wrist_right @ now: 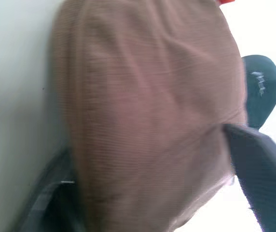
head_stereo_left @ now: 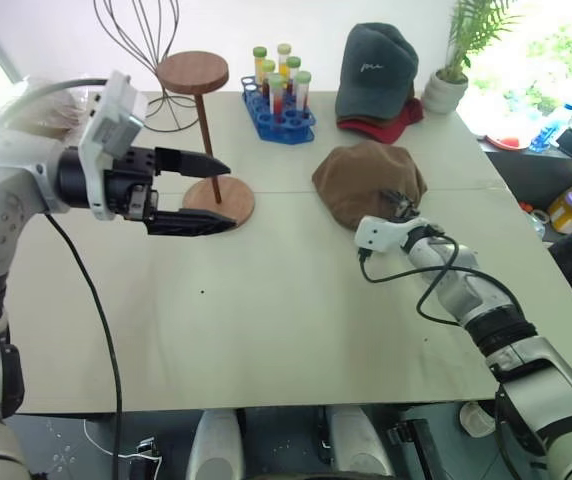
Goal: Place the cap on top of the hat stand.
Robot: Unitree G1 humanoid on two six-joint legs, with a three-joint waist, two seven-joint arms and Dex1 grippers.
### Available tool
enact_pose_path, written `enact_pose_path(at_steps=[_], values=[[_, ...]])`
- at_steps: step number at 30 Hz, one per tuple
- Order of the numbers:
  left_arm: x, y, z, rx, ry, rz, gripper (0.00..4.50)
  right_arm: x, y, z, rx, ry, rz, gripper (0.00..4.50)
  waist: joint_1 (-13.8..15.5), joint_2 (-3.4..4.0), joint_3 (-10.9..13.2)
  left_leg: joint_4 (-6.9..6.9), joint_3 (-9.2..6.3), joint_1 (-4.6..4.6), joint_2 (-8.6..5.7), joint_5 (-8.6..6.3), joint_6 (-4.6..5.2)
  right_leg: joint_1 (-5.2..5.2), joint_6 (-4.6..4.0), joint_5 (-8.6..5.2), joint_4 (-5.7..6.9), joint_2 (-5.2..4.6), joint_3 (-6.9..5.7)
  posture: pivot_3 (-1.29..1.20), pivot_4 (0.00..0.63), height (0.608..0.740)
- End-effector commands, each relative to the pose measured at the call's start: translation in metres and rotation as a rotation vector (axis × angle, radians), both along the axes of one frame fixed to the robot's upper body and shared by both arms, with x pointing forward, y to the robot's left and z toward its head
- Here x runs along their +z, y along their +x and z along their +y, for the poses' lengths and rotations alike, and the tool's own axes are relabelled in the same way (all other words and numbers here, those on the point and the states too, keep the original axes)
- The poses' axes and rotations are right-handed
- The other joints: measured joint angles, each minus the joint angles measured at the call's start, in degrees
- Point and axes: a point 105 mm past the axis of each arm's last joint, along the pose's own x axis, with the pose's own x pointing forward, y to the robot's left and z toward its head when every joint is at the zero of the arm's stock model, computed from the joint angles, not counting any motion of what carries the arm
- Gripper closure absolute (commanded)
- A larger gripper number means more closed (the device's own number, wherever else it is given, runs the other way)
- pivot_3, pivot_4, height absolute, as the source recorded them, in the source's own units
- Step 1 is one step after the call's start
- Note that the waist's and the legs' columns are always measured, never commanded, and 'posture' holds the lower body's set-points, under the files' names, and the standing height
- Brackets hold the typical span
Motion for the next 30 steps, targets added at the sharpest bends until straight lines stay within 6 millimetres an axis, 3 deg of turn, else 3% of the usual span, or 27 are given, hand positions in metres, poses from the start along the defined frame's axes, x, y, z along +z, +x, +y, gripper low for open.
enact_pose_path(at_steps=[1,3,5,8,12,18,22,25,30], values=[[0.012,-0.003,0.0,-0.005,-0.006,-0.058,0.0,0.013,-0.001,-0.002,-0.004,0.03,-0.035,2.89,0.05,0.0,0.0,0.0,0.0,0.0,0.0,0.0,0.0,0.0,0.01,-0.01,0.0,0.0,0.0,0.0,0.15,0.728],[0.012,-0.003,0.0,0.0,-0.012,-0.054,0.0,0.015,-0.004,-0.003,-0.006,0.036,-0.039,3.93,0.04,0.0,0.0,0.0,0.0,0.0,0.0,0.0,0.0,0.0,0.01,-0.01,0.0,0.0,0.0,0.0,0.15,0.728],[0.012,-0.003,0.001,0.005,-0.018,-0.05,0.0,0.018,-0.006,-0.004,-0.003,0.041,-0.042,3.93,0.12,-0.01,0.0,-0.01,-0.01,0.0,0.0,0.0,0.0,0.0,0.01,-0.01,0.0,0.0,0.0,0.0,0.15,0.728],[0.012,-0.004,0.002,0.008,-0.028,-0.045,0.0,0.027,-0.01,-0.006,-0.003,0.06,-0.058,4.48,0.2,0.0,0.0,-0.01,-0.02,-0.01,0.0,0.0,0.0,0.0,0.03,-0.02,0.0,0.01,0.0,0.0,0.15,0.728],[0.013,-0.004,0.003,0.018,-0.038,-0.052,0.0,0.048,-0.011,-0.006,-0.004,0.078,-0.109,4.48,0.17,0.01,0.01,-0.01,-0.02,0.0,0.0,0.0,0.0,0.0,0.03,-0.03,0.0,0.01,0.0,0.0,0.15,0.728],[0.031,-0.003,0.018,0.122,-0.126,-0.084,0.0,0.13,-0.019,-0.001,0.05,0.101,-0.26,4.48,0.04,0.09,0.07,-0.03,-0.02,-0.02,0.0,0.0,0.0,-0.04,0.04,-0.03,0.0,0.01,0.0,0.0,0.15,0.728],[0.042,-0.009,0.038,0.234,-0.175,-0.123,0.0,0.201,-0.023,0.027,0.157,0.128,-0.361,4.48,-0.52,0.2,0.15,-0.07,-0.02,-0.01,0.01,0.0,0.0,-0.09,0.04,-0.02,0.01,0.02,0.0,0.0,0.15,0.728],[0.049,-0.012,0.051,0.303,-0.213,-0.139,0.0,0.229,-0.021,0.051,0.222,0.149,-0.374,4.48,-1.18,0.27,0.2,-0.16,-0.03,-0.04,0.02,0.0,0.0,-0.2,0.06,-0.03,0.08,0.05,0.0,0.0,0.15,0.728],[0.052,-0.021,0.075,0.424,-0.219,-0.159,0.0,0.289,-0.023,0.121,0.4,0.196,-0.487,4.48,-1.76,0.28,0.21,-0.43,-0.04,-0.02,0.04,0.01,-0.02,-0.28,0.25,0.0,0.08,0.07,0.0,0.0,0.15,0.728]])
